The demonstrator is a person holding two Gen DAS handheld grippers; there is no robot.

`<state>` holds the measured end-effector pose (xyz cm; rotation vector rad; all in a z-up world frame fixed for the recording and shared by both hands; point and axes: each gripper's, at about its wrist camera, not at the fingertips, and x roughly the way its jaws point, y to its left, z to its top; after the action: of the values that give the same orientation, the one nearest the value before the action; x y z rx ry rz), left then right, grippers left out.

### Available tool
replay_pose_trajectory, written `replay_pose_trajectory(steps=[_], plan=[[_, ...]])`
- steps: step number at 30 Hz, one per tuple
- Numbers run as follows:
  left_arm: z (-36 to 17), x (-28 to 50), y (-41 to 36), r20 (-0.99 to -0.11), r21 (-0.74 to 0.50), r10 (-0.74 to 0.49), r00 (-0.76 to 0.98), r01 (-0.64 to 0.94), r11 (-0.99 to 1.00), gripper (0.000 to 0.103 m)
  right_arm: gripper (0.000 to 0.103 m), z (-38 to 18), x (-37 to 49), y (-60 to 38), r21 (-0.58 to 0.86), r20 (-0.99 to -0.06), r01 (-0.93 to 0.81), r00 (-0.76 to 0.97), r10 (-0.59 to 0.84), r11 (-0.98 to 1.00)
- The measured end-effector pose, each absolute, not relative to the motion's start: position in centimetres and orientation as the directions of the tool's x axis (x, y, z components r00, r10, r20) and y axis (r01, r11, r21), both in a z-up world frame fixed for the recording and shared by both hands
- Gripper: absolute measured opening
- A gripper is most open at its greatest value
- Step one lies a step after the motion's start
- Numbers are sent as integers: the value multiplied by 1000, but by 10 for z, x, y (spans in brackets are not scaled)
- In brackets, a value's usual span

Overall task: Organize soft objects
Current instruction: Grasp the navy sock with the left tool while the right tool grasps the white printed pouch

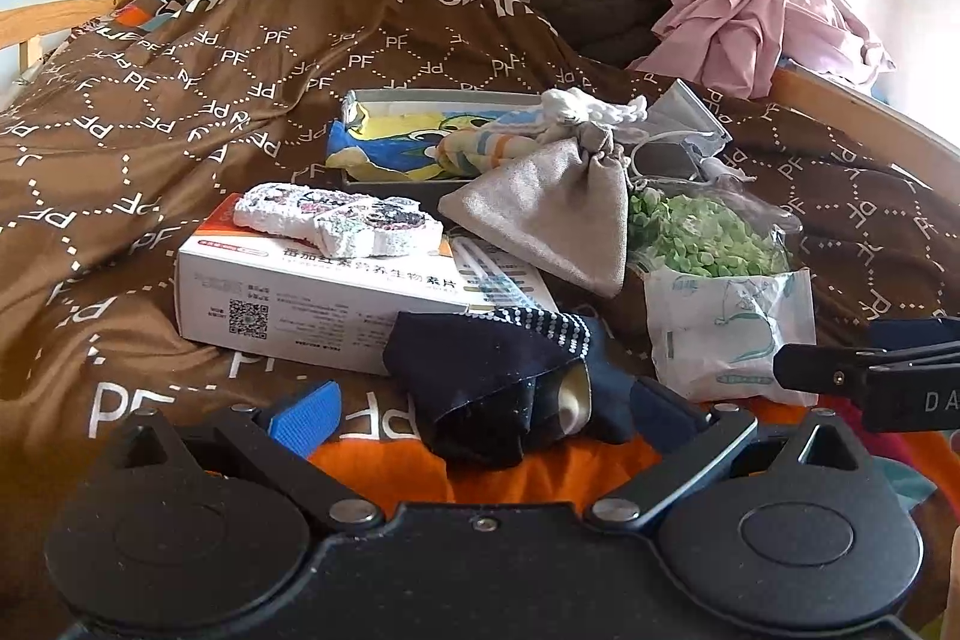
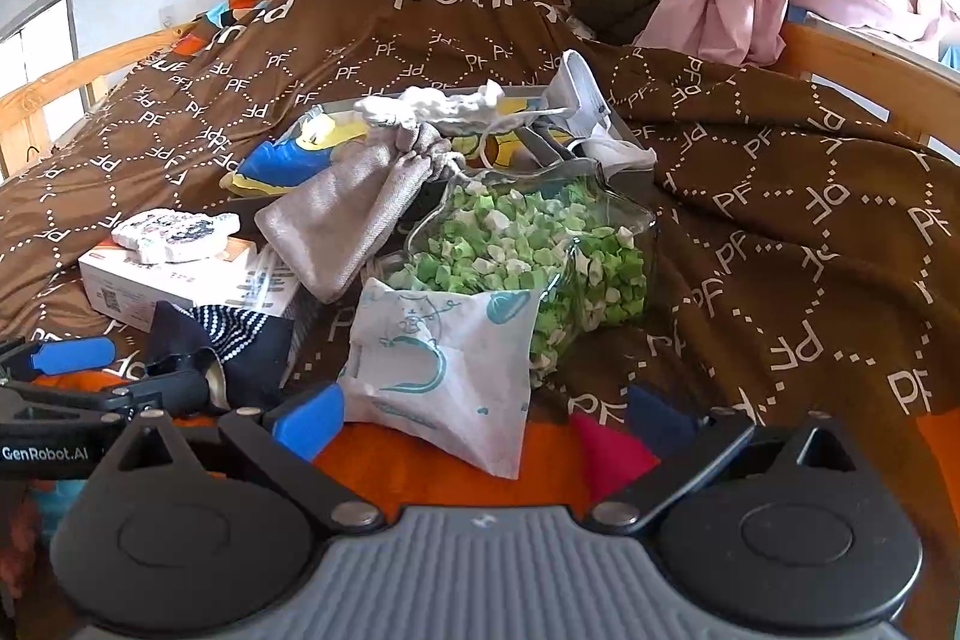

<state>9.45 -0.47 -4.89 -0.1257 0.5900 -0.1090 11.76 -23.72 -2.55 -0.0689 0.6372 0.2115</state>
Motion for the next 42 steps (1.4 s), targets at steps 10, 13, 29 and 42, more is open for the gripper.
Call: replay_pose_trajectory(steps=[10,13,29,42], plan=[[-55,105,-9,-555,-143,-138,821,70,987,102,103,-39,128,-239,39,-621,-183,766,167,982],[-57,105,-9,-552,-151,-155,819,85,985,102,103,-40,130,-241,56,-617,-174,768,171,983],[-61,109,6,-542,-257,-179,821,41,966,92,86,-55,147,-239,217,-596,-175,756,272,961],[-68,107,6,-532,-332,-279,799,107,937,65,68,-53,142,-223,188,-593,-233,748,299,954]])
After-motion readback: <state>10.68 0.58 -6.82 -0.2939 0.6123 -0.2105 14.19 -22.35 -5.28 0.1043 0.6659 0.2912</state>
